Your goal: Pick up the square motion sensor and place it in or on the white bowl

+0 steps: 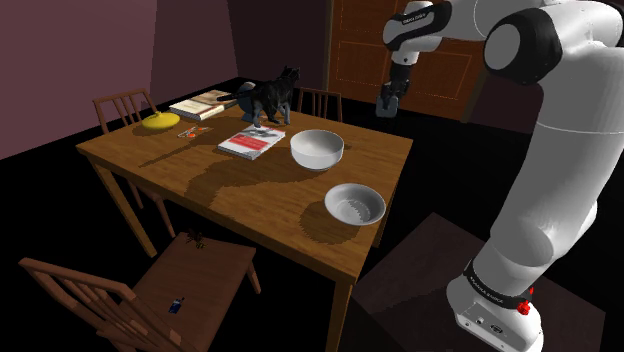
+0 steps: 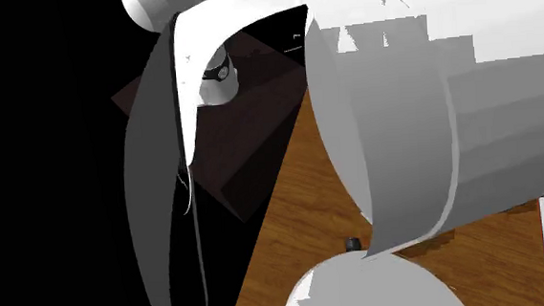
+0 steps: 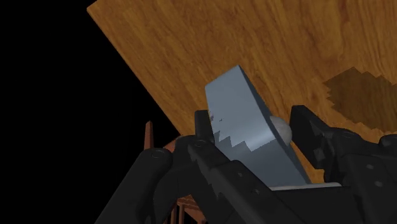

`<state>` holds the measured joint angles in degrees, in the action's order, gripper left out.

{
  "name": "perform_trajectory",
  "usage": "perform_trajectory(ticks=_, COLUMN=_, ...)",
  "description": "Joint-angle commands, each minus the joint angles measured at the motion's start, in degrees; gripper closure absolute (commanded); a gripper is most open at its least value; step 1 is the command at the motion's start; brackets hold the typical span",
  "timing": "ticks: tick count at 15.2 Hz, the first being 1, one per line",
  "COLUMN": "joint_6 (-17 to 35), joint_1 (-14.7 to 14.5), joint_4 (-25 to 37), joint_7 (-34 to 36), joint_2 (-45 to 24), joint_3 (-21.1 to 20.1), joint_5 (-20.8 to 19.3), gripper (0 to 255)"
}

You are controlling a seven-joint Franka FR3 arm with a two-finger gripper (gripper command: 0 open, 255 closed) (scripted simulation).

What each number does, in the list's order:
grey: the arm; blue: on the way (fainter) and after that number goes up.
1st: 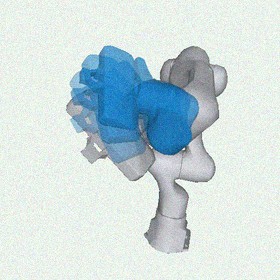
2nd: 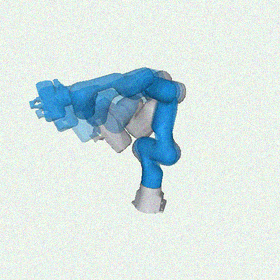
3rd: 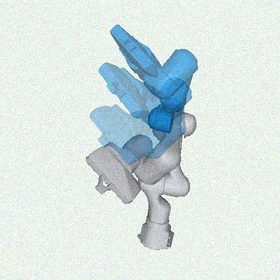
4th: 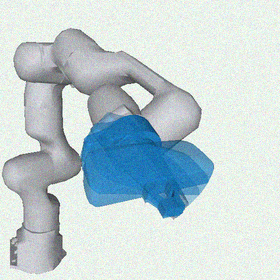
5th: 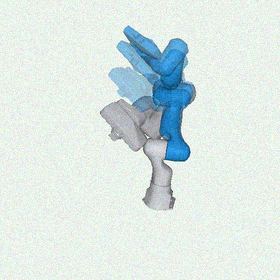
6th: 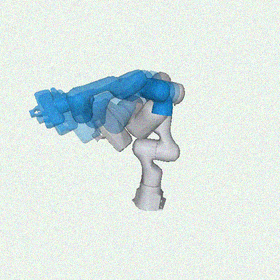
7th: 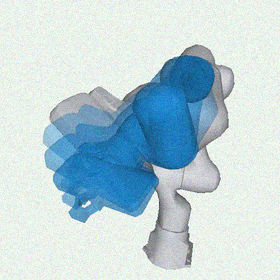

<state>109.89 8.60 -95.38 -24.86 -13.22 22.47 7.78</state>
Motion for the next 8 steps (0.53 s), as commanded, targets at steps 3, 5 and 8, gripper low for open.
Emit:
perform_trajectory(ticks=3, joint_6=2.46, joint_1=-3.15, joint_4=-9.26, joint_7=4.39, joint_2=7.61, joint_3=-0.88, joint_5=-3.23, gripper=255)
perform_trajectory(ticks=5, joint_6=3.54, joint_1=-4.55, joint_4=-13.95, joint_7=7.05, joint_2=11.61, joint_3=-1.69, joint_5=-4.93, gripper=255)
perform_trajectory(ticks=8, joint_6=4.68, joint_1=-6.19, joint_4=-20.32, joint_7=11.2, joint_2=17.31, joint_3=-3.38, joint_5=-7.17, gripper=255)
